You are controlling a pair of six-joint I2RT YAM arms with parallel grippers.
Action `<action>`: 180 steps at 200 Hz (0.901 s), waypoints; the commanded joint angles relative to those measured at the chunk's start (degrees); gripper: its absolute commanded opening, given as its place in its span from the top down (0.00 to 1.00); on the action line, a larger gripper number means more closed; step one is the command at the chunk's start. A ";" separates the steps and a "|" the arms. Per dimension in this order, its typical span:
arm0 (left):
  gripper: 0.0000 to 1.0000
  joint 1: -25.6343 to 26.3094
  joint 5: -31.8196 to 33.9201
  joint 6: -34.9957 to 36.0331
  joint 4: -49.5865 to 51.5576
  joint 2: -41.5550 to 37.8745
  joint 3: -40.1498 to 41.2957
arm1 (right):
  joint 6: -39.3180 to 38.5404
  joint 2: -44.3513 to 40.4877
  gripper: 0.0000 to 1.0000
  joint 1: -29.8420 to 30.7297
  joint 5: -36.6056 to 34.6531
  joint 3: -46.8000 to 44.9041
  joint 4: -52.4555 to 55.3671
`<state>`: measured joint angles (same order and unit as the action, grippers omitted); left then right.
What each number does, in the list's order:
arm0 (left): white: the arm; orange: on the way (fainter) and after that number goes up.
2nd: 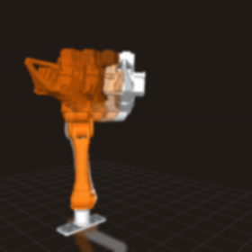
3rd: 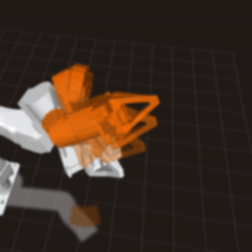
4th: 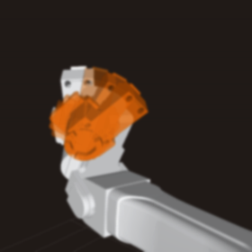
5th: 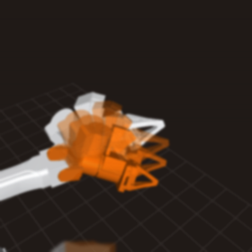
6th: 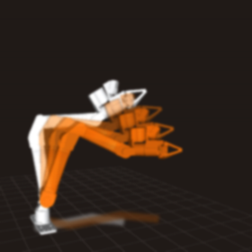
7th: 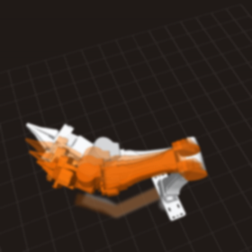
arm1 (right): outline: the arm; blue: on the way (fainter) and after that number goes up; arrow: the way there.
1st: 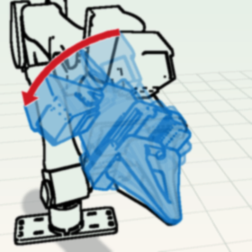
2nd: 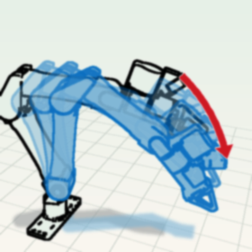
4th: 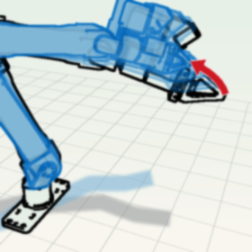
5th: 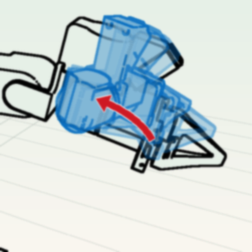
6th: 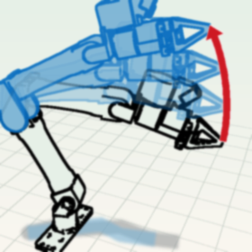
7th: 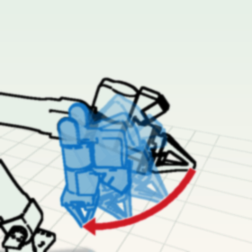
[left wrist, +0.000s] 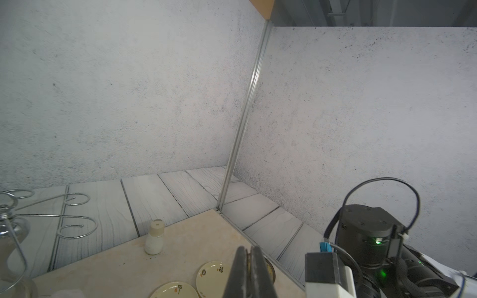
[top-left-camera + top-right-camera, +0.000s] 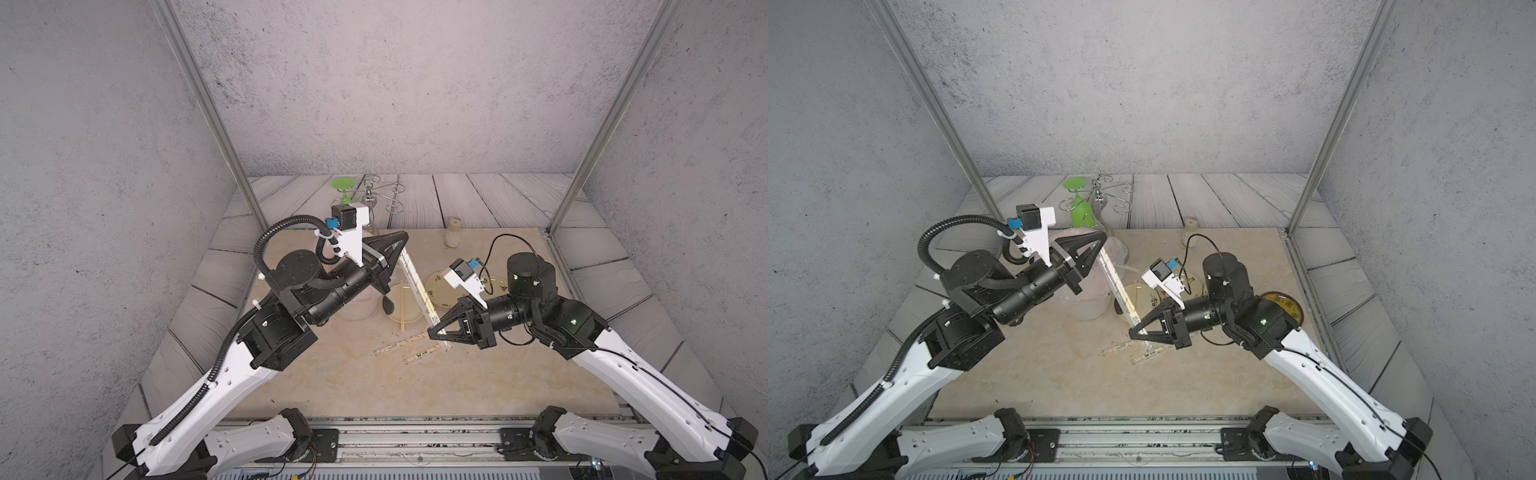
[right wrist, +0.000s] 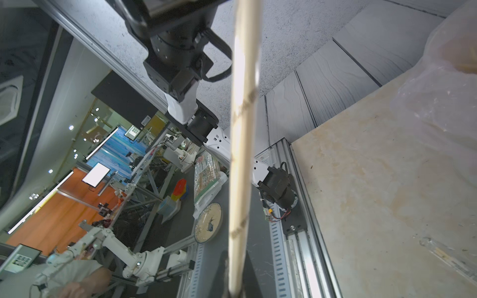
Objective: Remove the packaging of disposable chopsticks
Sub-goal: Remove the packet bag from the disposable chopsticks.
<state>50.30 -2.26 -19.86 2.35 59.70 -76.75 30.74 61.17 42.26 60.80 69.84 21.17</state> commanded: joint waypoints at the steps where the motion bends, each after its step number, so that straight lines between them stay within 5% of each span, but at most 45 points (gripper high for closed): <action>1: 1.00 0.26 0.64 1.85 4.77 2.01 2.66 | 9.88 0.26 1.00 0.42 -4.27 5.28 -13.31; 45: 1.00 0.32 -1.38 1.24 4.04 2.93 3.17 | 24.77 2.57 1.00 0.47 -3.57 8.44 -29.30; 180: 1.00 6.84 2.08 1.04 4.19 4.07 3.79 | 19.71 10.01 1.00 -0.09 -14.65 19.35 -16.26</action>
<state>51.31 10.87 -18.98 -6.20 63.16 -76.29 56.64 69.30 44.31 60.82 84.16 18.70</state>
